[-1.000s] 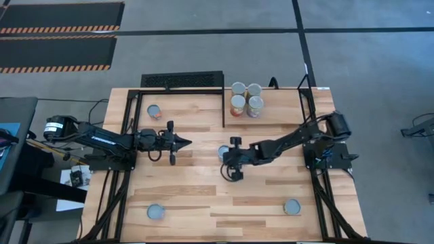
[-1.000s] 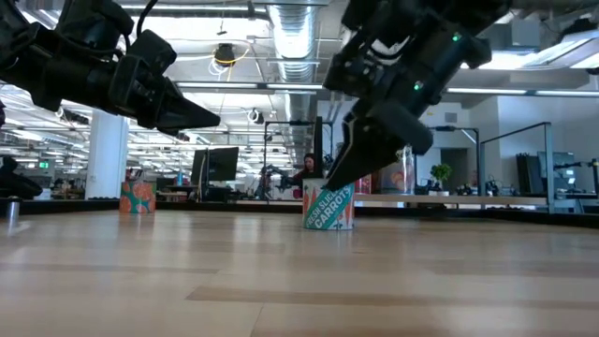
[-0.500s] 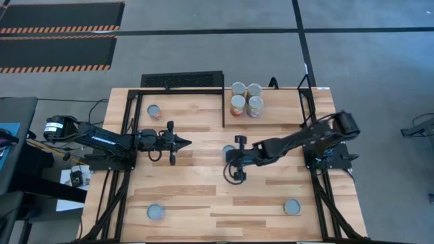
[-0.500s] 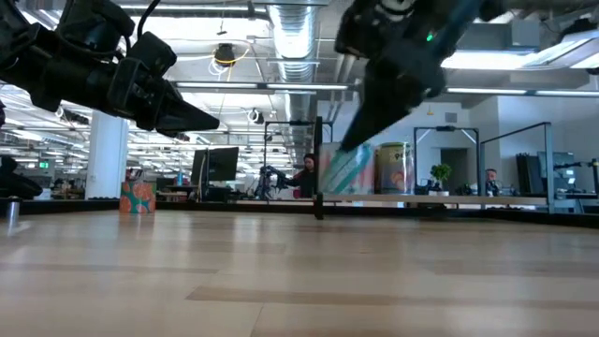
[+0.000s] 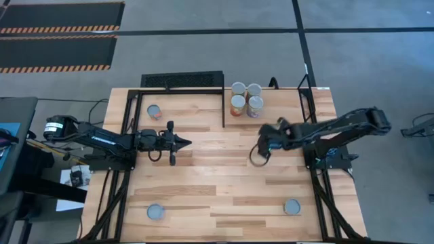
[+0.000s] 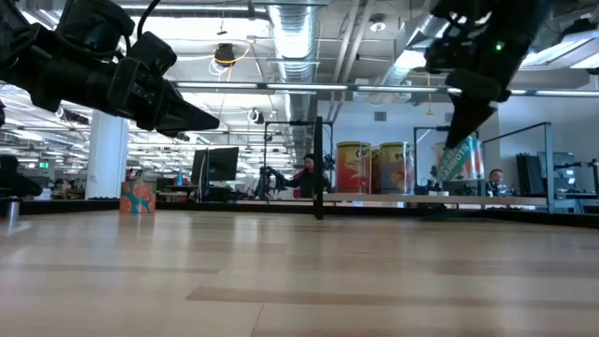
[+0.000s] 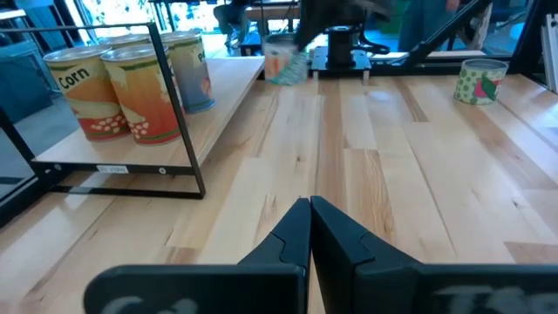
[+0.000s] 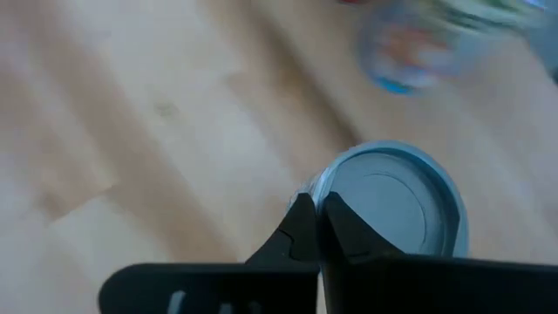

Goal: Pick and place cans onto a shelf
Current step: Put the canned carrot on the shelf

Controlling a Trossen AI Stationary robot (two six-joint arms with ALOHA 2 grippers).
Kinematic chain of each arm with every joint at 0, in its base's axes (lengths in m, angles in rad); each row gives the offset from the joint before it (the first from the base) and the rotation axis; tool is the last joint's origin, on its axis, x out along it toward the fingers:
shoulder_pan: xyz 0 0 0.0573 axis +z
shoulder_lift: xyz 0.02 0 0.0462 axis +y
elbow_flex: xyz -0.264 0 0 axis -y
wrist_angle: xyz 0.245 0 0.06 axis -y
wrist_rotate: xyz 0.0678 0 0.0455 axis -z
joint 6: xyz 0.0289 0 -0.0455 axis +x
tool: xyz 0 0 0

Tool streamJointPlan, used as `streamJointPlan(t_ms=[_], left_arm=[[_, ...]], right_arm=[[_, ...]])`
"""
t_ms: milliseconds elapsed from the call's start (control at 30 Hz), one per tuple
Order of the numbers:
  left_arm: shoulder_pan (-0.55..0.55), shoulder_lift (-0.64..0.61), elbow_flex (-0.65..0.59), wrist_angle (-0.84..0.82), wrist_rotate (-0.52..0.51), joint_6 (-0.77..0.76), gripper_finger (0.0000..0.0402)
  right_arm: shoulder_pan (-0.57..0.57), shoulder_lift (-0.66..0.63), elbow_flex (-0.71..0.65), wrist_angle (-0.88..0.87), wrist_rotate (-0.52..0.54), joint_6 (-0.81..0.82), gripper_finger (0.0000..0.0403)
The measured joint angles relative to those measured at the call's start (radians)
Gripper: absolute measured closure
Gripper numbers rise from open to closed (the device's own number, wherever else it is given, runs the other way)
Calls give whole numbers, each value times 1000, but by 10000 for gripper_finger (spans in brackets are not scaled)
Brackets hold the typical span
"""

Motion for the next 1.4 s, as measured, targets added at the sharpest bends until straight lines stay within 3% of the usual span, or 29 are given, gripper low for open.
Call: streamJointPlan(t_ms=[100,233,400,600,700,1067,1400], left_arm=[[0,0,0,7,0,0,401],[0,0,0,7,0,3,401],[1,0,0,8,0,5,401],[1,0,0,8,-11,0,401],[1,0,0,8,-26,1,401],[1,0,0,8,-26,4,401],[1,0,0,8,-26,0,401]], right_arm=[[-123,-81,-45,2,43,-28,396],[-324,-144,-78,91,38,-202,394],[-580,-132,-82,331,-104,-497,394],[-777,-42,-82,481,-265,-673,394],[-817,7,-82,500,-320,-715,394],[-839,106,-82,578,-325,-737,390],[-865,117,-81,586,-323,-711,351]])
